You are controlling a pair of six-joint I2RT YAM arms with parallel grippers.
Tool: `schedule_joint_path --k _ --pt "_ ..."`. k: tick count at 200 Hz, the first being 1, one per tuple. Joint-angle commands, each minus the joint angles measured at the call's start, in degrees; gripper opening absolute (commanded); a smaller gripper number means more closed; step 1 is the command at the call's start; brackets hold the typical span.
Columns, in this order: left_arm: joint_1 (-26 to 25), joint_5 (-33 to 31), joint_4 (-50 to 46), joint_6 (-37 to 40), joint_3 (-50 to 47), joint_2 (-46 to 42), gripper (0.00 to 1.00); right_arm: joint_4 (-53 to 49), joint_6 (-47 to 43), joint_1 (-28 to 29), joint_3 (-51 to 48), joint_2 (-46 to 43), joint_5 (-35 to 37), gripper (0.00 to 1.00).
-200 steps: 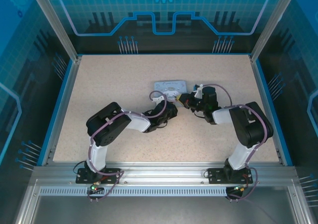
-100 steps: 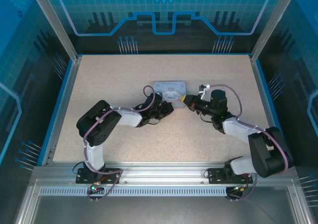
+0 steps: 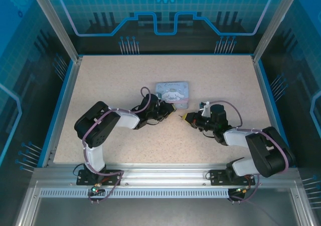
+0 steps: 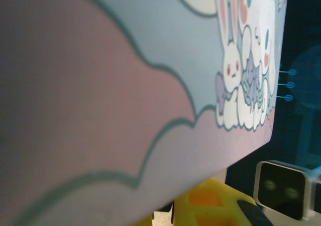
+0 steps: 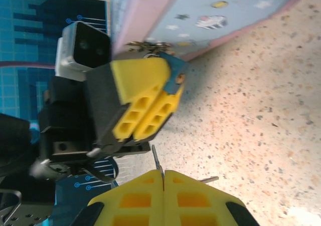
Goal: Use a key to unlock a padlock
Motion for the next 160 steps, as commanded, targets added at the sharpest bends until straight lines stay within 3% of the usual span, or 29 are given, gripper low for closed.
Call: schedule_joint_path --k 1,71,160 --pt "0.5 3.5 7.8 -4.7 -1.4 -1.9 0.00 5.4 2.6 1.0 -1.4 2.1 1.5 0.00" --pt "0.7 4.3 18.9 -11.6 -4.0 -0.6 0.00 8.7 8.3 2.2 -0.8 2.8 4.8 0.00" --pt "0.8 4.4 22.0 -13.8 -4.9 -0.1 0.00 11.7 13.7 2.1 -0.2 2.2 7.8 0.00"
